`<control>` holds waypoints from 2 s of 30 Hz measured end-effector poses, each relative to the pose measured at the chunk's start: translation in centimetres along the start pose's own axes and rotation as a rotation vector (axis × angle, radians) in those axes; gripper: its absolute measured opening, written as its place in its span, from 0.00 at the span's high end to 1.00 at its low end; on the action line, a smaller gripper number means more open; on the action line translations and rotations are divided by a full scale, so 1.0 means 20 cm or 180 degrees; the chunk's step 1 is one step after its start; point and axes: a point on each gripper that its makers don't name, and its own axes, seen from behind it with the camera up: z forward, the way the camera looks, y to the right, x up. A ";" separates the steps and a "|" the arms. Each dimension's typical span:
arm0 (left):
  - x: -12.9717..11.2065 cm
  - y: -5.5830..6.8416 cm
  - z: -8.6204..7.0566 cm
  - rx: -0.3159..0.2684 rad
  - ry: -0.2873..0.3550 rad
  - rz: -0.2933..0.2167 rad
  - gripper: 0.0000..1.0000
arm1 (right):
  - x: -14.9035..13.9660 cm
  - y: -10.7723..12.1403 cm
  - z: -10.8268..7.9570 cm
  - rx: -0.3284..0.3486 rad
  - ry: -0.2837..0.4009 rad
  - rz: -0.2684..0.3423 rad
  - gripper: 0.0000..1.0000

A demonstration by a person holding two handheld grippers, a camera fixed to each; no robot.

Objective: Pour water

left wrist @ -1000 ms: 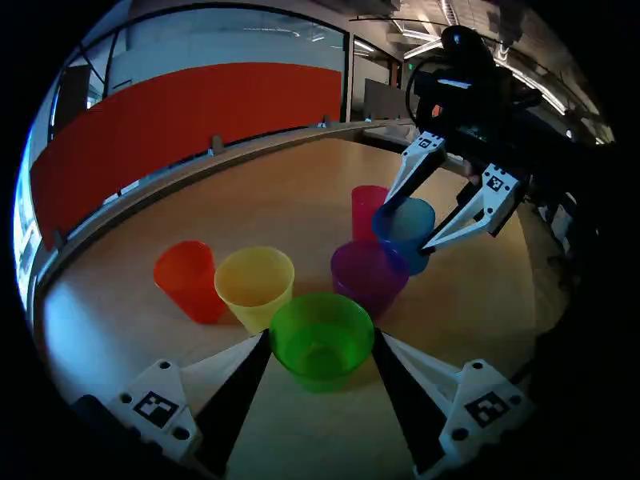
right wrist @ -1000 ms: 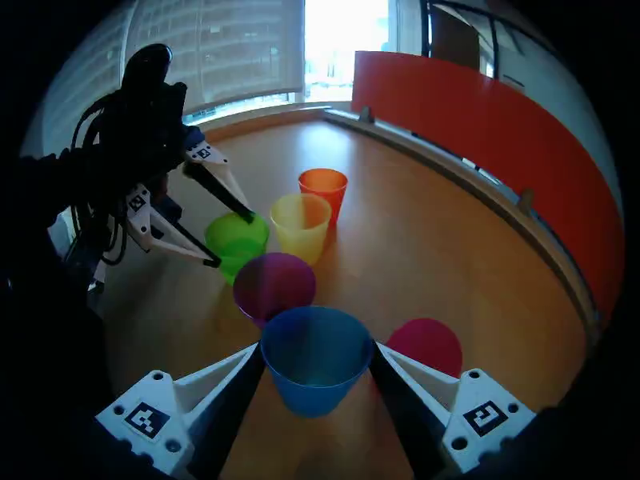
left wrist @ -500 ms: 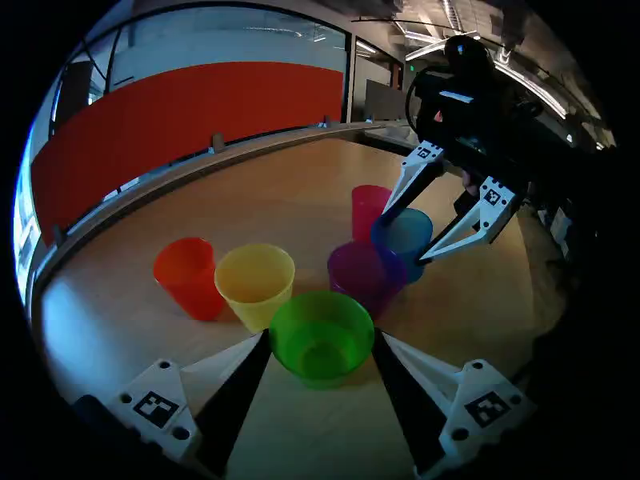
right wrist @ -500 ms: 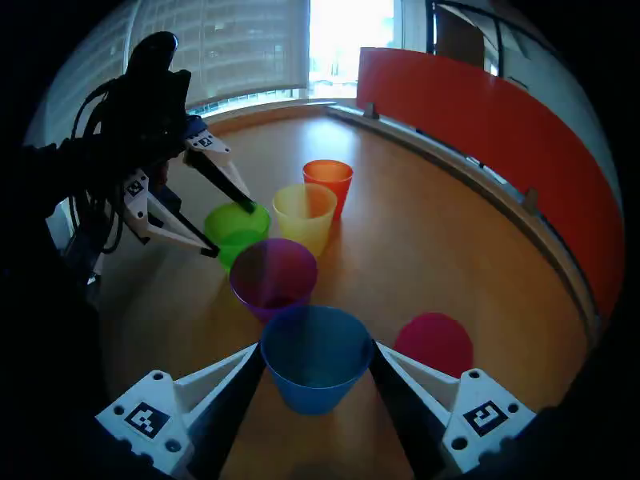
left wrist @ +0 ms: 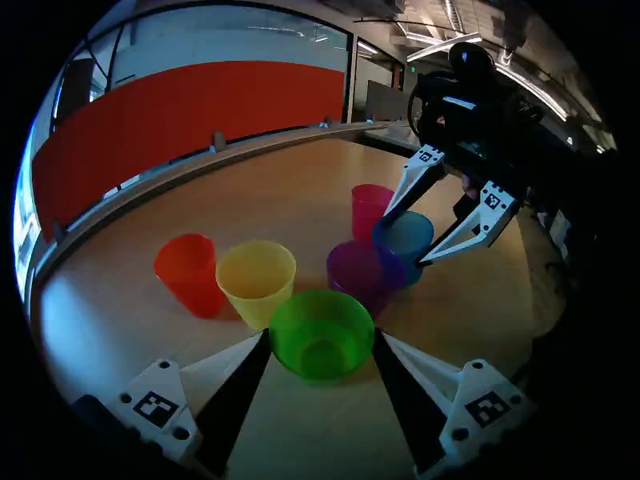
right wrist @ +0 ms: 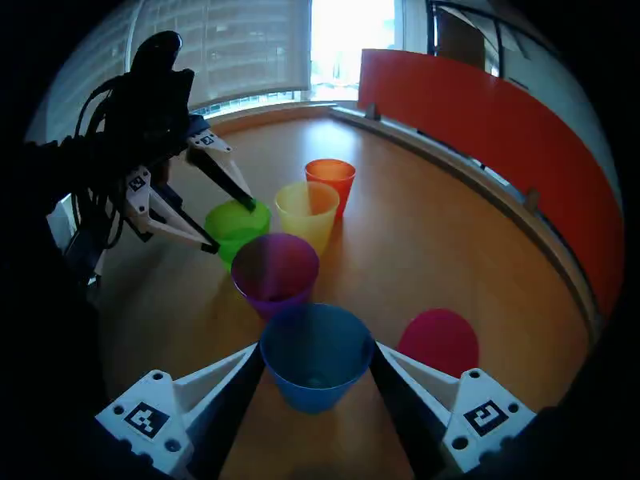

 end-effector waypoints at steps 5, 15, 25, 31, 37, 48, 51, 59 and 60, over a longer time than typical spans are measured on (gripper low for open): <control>0.00 0.00 0.00 -0.0002 0.0007 -0.0004 0.11 | -0.02 0.00 -0.02 -0.0006 -0.0037 0.0033 0.07; -0.02 0.02 0.01 -0.0015 -0.0033 0.0003 0.10 | -0.07 0.00 -0.06 -0.0018 -0.0129 0.0039 0.06; -0.04 0.01 0.01 -0.0037 -0.0106 -0.0030 0.10 | -0.12 -0.02 -0.03 0.0004 -0.0172 0.0089 0.05; -0.07 0.02 0.00 -0.0056 -0.0208 -0.0011 0.09 | -0.14 -0.01 -0.04 -0.0031 -0.0189 0.0085 0.04; -0.09 0.02 -0.01 -0.0031 -0.0248 0.0043 0.09 | -0.17 -0.04 -0.03 0.0008 -0.0224 0.0083 0.04; -0.14 0.00 -0.08 0.0082 -0.0274 0.0020 0.09 | -0.22 -0.04 -0.08 -0.0085 -0.0208 0.0121 0.04; -0.15 -0.01 -0.11 0.0121 -0.0260 -0.0012 0.09 | -0.25 -0.05 -0.10 -0.0103 -0.0208 0.0150 0.04; -0.18 -0.02 -0.18 0.0245 -0.0219 -0.0093 0.09 | -0.33 -0.06 -0.16 -0.0229 -0.0195 0.0241 0.04; -0.18 -0.02 -0.19 0.0265 -0.0210 -0.0097 0.09 | -0.33 -0.07 -0.17 -0.0238 -0.0186 0.0255 0.04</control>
